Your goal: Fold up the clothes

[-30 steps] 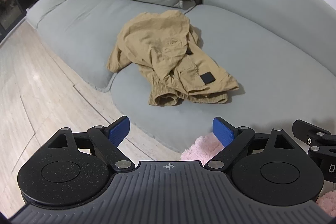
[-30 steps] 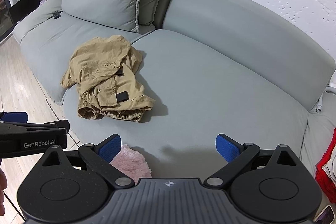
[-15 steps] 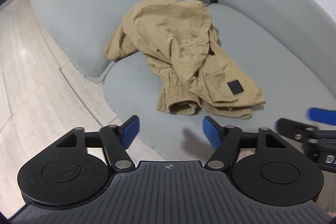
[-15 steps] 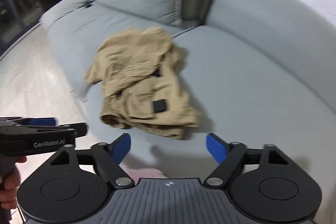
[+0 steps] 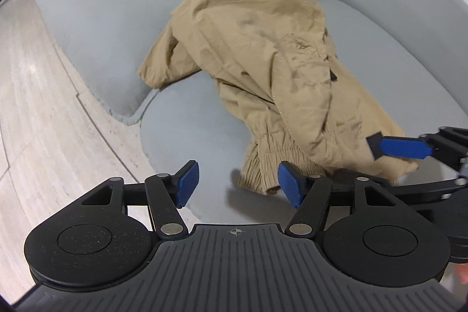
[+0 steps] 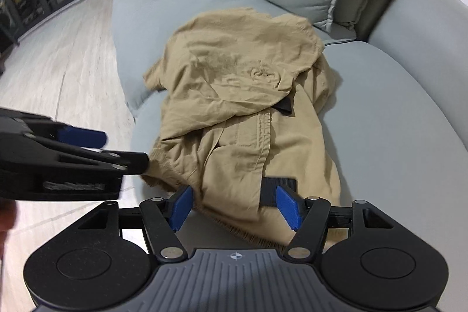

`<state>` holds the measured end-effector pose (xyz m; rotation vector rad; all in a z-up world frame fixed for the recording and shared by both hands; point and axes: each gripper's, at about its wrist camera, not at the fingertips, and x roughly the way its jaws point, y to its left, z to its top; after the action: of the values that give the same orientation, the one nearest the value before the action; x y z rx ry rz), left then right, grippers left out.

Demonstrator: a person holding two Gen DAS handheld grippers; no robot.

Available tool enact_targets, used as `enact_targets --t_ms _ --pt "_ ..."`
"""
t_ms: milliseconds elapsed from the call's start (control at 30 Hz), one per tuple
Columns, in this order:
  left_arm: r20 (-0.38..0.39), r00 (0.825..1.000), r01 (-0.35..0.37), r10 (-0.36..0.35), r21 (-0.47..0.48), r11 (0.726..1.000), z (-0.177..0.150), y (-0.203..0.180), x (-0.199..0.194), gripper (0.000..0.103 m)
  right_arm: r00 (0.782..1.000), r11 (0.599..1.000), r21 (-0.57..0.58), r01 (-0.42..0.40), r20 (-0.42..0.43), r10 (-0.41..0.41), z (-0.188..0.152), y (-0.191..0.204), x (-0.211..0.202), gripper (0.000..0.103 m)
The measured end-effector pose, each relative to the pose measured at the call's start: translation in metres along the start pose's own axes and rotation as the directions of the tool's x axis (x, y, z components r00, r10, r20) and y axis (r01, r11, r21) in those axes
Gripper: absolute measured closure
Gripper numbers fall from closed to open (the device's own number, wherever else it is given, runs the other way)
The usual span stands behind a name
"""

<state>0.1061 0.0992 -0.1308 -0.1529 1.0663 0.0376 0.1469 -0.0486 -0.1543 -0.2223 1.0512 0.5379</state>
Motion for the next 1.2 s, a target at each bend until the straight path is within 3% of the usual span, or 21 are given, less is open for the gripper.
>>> enact_targets --t_ms 33,100,200,300,367,400,467,600,667,700,767,867,933,967,1033,1133,1200 --pt "-0.001 1.000 -0.002 0.002 0.002 1.000 0.001 0.001 0.003 0.036 1.000 1.000 0.020 -0.017 0.000 0.017 0.001 -0.002 0.001 0.094" --pt "-0.004 1.000 -0.005 0.005 0.005 1.000 0.004 0.002 0.009 0.036 0.999 0.997 0.072 0.000 0.046 -0.003 0.004 -0.007 -0.006 0.101" --pt "0.006 1.000 -0.003 0.003 0.023 1.000 0.009 -0.004 0.013 0.036 0.984 0.982 0.177 0.072 0.146 -0.099 0.007 -0.022 -0.031 0.102" --pt "0.021 1.000 0.019 -0.020 0.052 0.998 0.010 -0.015 0.005 0.036 0.944 0.932 0.313 0.181 0.210 -0.254 0.004 -0.057 -0.075 0.102" --pt "0.034 0.998 0.042 -0.045 0.085 0.996 0.008 -0.028 -0.004 0.036 0.903 0.869 0.418 0.264 0.211 -0.375 -0.010 -0.090 -0.118 0.102" --pt "0.041 0.997 0.055 -0.060 0.106 0.993 0.007 -0.036 -0.009 0.036 0.898 0.859 0.435 0.271 0.208 -0.389 -0.014 -0.095 -0.124 0.102" --pt "0.053 0.994 0.083 -0.092 0.153 0.985 0.003 -0.053 -0.020 0.036 0.857 0.767 0.555 0.321 0.174 -0.485 -0.044 -0.128 -0.173 0.102" --pt "0.058 0.985 0.143 -0.163 0.260 0.955 -0.009 -0.093 -0.039 0.036 0.793 0.616 0.699 0.362 0.116 -0.598 -0.097 -0.161 -0.241 0.102" --pt "0.049 0.979 0.174 -0.198 0.312 0.934 -0.016 -0.114 -0.046 0.036 0.755 0.503 0.768 0.397 0.039 -0.654 -0.141 -0.181 -0.286 0.102" --pt "0.044 0.976 0.189 -0.215 0.337 0.922 -0.019 -0.125 -0.050 0.036 0.751 0.477 0.777 0.412 0.006 -0.660 -0.151 -0.187 -0.294 0.099" --pt "0.020 0.969 0.218 -0.246 0.394 0.893 -0.028 -0.151 -0.055 0.036 0.748 0.375 0.801 0.466 -0.131 -0.650 -0.195 -0.213 -0.316 0.085" --pt "-0.027 0.971 0.224 -0.238 0.451 0.864 -0.044 -0.185 -0.057 0.035 0.736 0.312 0.808 0.501 -0.208 -0.645 -0.246 -0.217 -0.335 0.062" --pt "-0.047 0.974 0.217 -0.224 0.499 0.839 -0.057 -0.200 -0.055 0.035 0.739 0.324 0.802 0.502 -0.204 -0.642 -0.267 -0.209 -0.341 0.053" --pt "-0.056 0.975 0.213 -0.216 0.523 0.825 -0.064 -0.207 -0.054 0.034 0.755 0.344 0.795 0.499 -0.205 -0.622 -0.279 -0.202 -0.335 0.052" --pt "-0.090 0.972 0.227 -0.217 0.594 0.772 -0.084 -0.226 -0.050 0.033 0.802 0.381 0.804 0.458 -0.189 -0.566 -0.300 -0.191 -0.327 0.051" --pt "-0.136 0.961 0.263 -0.243 0.725 0.637 -0.120 -0.254 -0.048 0.032 0.880 0.403 0.844 0.354 -0.154 -0.450 -0.320 -0.176 -0.305 0.048" --pt "-0.148 0.954 0.264 -0.260 0.825 0.499 -0.160 -0.285 -0.051 0.031 0.898 0.396 0.860 0.323 -0.146 -0.416 -0.322 -0.165 -0.301 0.047"
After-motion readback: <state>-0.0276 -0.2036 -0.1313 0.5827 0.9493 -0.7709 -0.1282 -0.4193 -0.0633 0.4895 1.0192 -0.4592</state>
